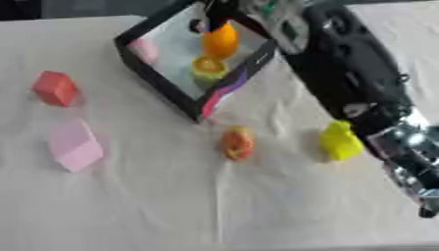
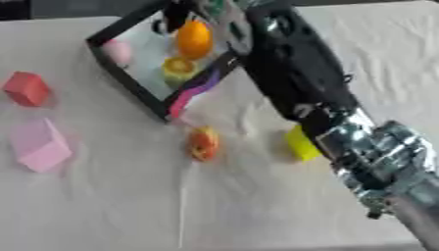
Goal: Pick up objects on the table and place them in the box.
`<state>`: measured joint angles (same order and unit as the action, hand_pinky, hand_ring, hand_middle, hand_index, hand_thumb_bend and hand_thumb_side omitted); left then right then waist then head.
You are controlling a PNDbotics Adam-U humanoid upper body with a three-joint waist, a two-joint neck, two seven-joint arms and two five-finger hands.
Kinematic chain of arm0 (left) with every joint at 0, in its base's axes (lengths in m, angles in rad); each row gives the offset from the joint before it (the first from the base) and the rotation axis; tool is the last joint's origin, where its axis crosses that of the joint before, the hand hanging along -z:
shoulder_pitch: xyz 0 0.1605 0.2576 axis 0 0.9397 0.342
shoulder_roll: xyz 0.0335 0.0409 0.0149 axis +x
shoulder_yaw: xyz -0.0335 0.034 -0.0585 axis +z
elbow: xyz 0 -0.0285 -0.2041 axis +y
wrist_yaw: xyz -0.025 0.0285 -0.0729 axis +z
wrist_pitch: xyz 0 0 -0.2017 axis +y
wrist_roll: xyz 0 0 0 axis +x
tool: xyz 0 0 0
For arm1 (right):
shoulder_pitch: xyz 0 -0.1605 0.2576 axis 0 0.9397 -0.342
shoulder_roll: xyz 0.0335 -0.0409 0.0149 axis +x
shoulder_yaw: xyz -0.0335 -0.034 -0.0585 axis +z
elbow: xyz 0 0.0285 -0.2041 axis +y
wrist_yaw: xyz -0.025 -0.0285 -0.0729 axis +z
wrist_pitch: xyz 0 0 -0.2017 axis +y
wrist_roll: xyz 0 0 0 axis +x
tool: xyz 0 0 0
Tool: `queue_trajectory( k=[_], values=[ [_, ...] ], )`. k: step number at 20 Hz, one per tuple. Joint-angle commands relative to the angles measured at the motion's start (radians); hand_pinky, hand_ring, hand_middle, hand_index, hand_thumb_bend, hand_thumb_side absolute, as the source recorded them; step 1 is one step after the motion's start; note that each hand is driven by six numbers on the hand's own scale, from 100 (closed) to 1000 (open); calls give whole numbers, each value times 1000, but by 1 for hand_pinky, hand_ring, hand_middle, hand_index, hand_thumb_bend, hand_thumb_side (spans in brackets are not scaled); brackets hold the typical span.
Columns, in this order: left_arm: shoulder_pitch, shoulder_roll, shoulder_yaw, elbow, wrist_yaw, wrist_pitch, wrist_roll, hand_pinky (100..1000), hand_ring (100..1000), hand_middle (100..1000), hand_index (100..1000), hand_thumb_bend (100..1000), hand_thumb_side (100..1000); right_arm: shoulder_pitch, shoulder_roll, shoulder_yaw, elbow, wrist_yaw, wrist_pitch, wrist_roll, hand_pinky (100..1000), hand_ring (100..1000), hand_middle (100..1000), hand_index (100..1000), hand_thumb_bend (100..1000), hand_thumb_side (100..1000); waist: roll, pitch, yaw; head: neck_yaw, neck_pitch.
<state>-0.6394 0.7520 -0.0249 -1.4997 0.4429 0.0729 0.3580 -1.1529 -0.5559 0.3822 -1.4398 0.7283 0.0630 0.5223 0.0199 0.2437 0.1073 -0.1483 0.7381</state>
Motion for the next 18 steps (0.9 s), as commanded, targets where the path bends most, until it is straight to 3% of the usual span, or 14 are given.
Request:
queue_trajectory(
  k=[1,5,7,12,18],
  values=[
    [-2,54,18,-3,-4,-2,8,777,866,806,881,317,676,46,-192,-18,-193,-160,84,55,813,804,776,854,525,117,-13,-40,-10,17,6],
    [2,54,20,-3,-7,-5,10,775,866,806,881,318,675,225,-388,-78,-463,-311,172,57,810,800,771,838,530,127,-18,-36,-27,23,11],
    [9,51,24,-11,-7,-9,14,775,866,807,881,320,675,320,-456,-116,-536,-369,191,32,810,800,770,838,530,128,-18,-34,-31,33,15],
    [39,41,37,-45,-14,-16,30,775,867,808,881,325,670,515,-548,-173,-560,-420,137,-57,811,801,777,846,535,139,-11,-34,-30,81,16],
    [77,36,52,-84,-22,-18,46,774,866,807,881,325,668,712,-562,-217,-560,-414,107,-151,810,798,775,854,541,154,-9,-41,-27,104,9]
  ],
)
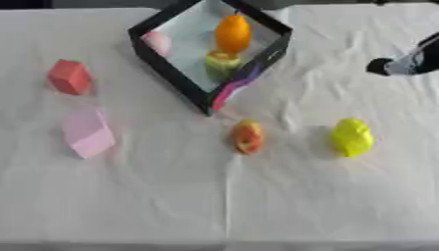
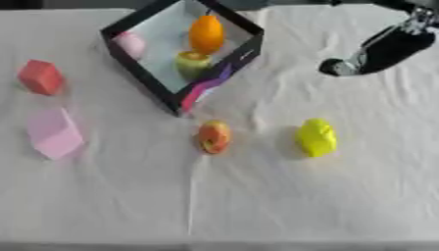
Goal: Pick up objects on the table and place them in the box.
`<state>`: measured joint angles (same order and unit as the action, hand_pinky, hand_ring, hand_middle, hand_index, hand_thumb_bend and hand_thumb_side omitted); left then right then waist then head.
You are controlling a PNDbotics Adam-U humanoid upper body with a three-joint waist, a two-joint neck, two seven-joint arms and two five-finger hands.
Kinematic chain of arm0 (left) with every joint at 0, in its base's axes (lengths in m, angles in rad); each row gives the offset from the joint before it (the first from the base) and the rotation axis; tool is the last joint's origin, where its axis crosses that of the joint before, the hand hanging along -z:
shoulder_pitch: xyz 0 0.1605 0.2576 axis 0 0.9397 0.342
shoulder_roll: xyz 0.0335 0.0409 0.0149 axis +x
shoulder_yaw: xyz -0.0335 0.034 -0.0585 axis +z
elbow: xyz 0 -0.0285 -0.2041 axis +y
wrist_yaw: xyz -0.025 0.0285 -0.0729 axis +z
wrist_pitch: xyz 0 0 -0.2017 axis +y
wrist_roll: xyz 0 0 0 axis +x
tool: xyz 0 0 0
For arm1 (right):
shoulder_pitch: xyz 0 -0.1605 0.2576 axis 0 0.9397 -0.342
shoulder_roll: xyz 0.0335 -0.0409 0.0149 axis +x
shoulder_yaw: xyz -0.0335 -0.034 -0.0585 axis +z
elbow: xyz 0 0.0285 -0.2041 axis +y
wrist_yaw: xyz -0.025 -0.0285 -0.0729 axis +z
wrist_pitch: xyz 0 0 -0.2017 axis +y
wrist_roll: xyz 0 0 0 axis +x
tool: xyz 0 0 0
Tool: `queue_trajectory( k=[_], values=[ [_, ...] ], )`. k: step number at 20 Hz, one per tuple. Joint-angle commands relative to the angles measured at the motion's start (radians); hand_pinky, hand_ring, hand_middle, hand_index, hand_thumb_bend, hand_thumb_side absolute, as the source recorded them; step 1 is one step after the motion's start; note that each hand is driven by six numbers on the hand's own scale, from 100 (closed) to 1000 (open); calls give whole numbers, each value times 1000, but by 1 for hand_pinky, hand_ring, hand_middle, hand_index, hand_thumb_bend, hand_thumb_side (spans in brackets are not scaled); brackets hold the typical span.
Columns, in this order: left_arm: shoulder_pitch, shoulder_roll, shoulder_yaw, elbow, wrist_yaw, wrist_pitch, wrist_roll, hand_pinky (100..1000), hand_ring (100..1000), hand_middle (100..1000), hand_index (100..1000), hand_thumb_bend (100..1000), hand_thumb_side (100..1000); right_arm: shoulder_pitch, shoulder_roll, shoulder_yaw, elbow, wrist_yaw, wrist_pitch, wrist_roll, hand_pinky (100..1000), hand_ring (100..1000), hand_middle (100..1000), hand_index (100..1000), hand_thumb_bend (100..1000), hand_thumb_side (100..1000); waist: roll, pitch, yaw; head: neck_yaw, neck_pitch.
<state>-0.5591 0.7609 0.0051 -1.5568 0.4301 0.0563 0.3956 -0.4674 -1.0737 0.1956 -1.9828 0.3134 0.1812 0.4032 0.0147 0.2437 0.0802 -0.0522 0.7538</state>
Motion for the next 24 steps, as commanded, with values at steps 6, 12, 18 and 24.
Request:
queue_trajectory(
  k=[6,12,18,24],
  values=[
    [16,35,25,-28,-5,4,14,773,866,807,881,327,669,178,-43,-35,-17,43,-22,-45,804,791,764,841,539,160,-8,-49,-6,-3,-6],
    [23,24,25,-40,-2,1,12,772,866,807,881,327,667,224,17,-12,-17,125,34,-50,780,756,746,826,534,149,-3,-51,-6,-19,-8],
    [48,1,36,-77,-9,-4,24,771,866,807,880,332,664,235,80,10,-17,123,48,-33,774,749,746,833,538,151,1,-51,-3,-29,1],
    [72,-14,40,-97,-9,-3,33,769,866,807,879,333,668,258,108,27,-17,144,71,-7,771,749,748,844,541,158,0,-53,2,-28,2]
  ],
)
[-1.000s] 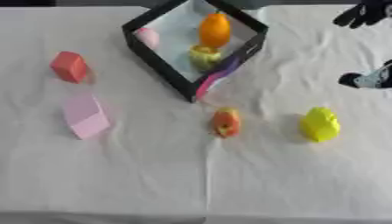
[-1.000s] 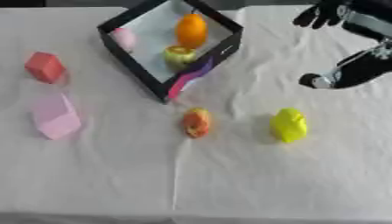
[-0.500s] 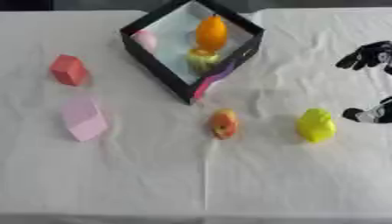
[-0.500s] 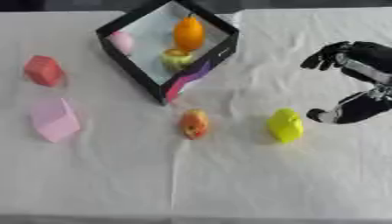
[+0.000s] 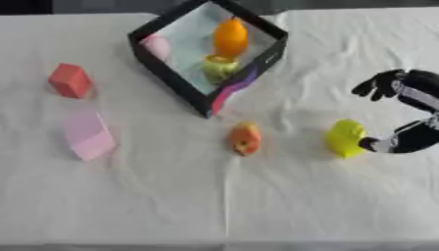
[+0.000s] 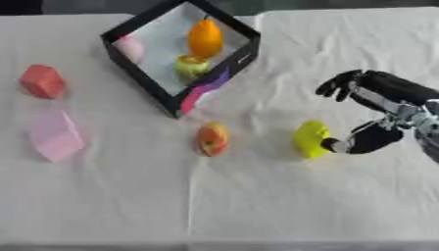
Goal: Pick up objects on the table and place them in the box.
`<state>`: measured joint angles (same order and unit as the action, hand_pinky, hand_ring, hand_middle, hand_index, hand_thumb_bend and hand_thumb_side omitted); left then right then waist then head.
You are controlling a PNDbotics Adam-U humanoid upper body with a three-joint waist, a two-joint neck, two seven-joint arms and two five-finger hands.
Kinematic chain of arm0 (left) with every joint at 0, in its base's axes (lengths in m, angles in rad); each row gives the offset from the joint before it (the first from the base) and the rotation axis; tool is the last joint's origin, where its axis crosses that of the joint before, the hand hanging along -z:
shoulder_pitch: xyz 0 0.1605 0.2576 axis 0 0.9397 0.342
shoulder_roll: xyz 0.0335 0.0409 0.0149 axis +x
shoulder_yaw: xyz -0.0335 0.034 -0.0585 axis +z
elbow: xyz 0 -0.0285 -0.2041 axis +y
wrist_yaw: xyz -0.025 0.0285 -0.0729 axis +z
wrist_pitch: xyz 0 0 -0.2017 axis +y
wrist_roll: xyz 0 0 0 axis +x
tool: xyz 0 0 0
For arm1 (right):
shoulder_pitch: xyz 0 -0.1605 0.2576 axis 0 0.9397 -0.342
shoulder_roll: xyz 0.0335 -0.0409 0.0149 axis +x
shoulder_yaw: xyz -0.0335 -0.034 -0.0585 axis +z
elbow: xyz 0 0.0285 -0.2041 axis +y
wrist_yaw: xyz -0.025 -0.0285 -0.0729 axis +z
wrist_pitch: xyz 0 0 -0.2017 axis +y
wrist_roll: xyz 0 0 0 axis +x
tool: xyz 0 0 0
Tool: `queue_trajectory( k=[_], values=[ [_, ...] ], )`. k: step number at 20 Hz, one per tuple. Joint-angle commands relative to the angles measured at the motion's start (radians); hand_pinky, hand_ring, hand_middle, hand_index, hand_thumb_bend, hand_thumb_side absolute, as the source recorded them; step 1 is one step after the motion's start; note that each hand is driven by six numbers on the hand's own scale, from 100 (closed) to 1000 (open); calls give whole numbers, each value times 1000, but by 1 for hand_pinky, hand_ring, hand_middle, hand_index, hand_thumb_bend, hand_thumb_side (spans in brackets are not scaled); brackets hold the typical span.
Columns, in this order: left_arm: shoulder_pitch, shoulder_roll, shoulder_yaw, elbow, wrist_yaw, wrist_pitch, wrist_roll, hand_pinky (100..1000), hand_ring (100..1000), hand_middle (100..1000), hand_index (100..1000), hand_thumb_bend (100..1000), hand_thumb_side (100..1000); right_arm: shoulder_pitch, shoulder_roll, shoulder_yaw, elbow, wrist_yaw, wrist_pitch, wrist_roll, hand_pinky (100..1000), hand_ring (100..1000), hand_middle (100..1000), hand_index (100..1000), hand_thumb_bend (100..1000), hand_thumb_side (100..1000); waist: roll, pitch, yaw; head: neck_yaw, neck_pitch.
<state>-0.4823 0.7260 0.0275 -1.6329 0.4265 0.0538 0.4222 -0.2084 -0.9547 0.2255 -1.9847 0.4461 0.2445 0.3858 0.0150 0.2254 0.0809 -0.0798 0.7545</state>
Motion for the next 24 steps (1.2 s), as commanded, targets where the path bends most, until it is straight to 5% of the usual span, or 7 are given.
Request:
queue_trajectory(
  k=[1,16,24],
  values=[
    [-3,20,17,-20,-5,1,7,769,866,806,879,333,668,2,-6,-1,-15,13,12,14,770,748,746,843,541,159,-1,-34,3,0,2],
    [0,7,12,-20,1,2,5,766,865,805,876,335,671,-5,10,22,-6,153,74,68,755,739,726,827,537,161,4,-25,12,-12,-4],
    [0,0,10,-18,5,1,4,764,864,804,875,337,671,-26,19,53,40,168,61,102,733,702,667,789,534,161,6,-21,17,-19,-7]
  ],
)
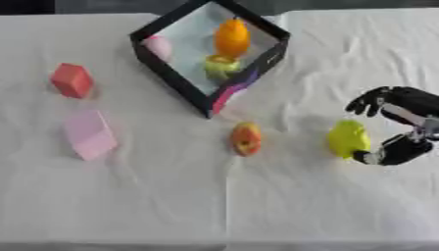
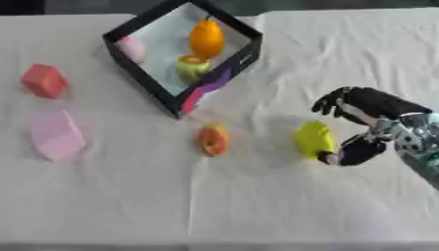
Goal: Pick up objects on the table and place them in the box.
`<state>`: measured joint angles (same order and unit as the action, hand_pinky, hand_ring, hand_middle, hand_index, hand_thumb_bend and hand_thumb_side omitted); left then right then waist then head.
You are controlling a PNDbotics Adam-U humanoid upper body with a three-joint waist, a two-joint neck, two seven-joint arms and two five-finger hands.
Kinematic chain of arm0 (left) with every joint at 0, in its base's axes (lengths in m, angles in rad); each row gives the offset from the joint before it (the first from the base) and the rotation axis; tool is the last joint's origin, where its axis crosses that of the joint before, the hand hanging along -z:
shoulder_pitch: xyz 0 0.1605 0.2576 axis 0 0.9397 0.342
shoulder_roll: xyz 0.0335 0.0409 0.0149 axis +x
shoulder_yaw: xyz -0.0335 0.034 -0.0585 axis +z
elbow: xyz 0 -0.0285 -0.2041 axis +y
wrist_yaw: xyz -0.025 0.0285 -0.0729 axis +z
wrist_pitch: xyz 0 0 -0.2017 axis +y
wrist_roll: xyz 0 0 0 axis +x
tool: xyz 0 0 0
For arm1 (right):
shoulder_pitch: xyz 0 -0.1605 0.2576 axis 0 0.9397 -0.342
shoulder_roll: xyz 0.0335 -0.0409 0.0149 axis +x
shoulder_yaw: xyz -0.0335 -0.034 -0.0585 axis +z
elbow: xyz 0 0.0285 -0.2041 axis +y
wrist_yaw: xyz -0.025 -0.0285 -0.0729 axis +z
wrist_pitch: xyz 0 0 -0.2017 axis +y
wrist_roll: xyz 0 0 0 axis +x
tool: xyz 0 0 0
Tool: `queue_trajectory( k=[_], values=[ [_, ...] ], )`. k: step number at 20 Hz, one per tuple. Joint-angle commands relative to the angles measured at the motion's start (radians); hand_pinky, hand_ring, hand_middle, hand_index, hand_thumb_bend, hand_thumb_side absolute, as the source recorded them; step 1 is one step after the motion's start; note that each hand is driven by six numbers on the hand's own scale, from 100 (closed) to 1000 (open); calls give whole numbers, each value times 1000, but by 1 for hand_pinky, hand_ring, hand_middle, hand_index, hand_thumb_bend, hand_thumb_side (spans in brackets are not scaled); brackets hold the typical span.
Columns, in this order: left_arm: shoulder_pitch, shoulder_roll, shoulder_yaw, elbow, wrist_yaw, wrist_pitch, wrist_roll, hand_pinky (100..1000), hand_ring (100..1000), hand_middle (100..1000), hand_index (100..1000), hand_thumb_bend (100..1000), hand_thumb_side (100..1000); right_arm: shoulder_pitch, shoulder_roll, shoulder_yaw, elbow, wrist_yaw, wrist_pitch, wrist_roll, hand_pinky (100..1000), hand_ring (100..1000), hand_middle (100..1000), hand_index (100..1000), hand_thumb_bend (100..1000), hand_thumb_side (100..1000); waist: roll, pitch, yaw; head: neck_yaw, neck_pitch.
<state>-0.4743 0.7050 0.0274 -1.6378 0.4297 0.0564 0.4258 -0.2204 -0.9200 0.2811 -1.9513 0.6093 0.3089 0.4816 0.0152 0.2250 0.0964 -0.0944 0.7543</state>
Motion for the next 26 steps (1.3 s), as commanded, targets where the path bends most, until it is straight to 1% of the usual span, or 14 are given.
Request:
queue_trajectory(
  k=[1,6,8,13,16,17,18,20,23,26],
  values=[
    [-8,21,10,-13,3,-2,1,764,864,804,875,338,671,-16,-14,0,10,3,-4,4,730,698,657,781,532,156,6,-20,2,-4,-7],
    [-6,17,12,-14,4,-4,1,763,864,803,874,340,670,-28,-4,11,34,2,7,-23,709,668,607,731,520,120,6,-20,3,-5,-6],
    [-6,16,13,-15,4,-5,3,763,864,803,874,340,669,-34,-1,18,45,4,8,-27,701,660,600,725,510,100,6,-20,4,-6,-6],
    [-2,14,14,-20,3,-7,5,762,863,803,872,340,667,-47,5,31,70,32,6,-28,686,641,583,710,491,100,7,-21,5,-10,-6],
    [1,12,15,-19,3,-6,7,762,863,803,872,340,669,-51,11,37,82,41,10,-43,663,605,544,669,455,100,7,-22,4,-11,-6],
    [2,12,15,-19,3,-6,7,762,863,803,872,340,669,-50,12,38,80,38,11,-51,663,605,544,669,455,100,7,-22,4,-11,-5],
    [3,12,16,-18,4,-6,8,761,863,803,871,341,668,-50,12,36,78,33,13,-61,652,588,525,646,425,100,7,-22,4,-11,-4],
    [4,12,17,-17,5,-7,10,761,862,802,871,341,668,-47,9,31,66,19,21,-89,642,574,510,628,394,100,6,-23,3,-9,-4],
    [6,14,18,-16,5,-7,11,761,862,803,871,342,667,-43,-9,18,19,-15,23,-114,641,571,507,626,371,100,4,-25,1,-5,-2],
    [10,16,19,-15,5,-8,12,761,862,802,871,343,666,-50,-41,-14,-39,-52,11,-116,641,570,514,626,363,100,2,-27,-2,-1,0]
  ],
)
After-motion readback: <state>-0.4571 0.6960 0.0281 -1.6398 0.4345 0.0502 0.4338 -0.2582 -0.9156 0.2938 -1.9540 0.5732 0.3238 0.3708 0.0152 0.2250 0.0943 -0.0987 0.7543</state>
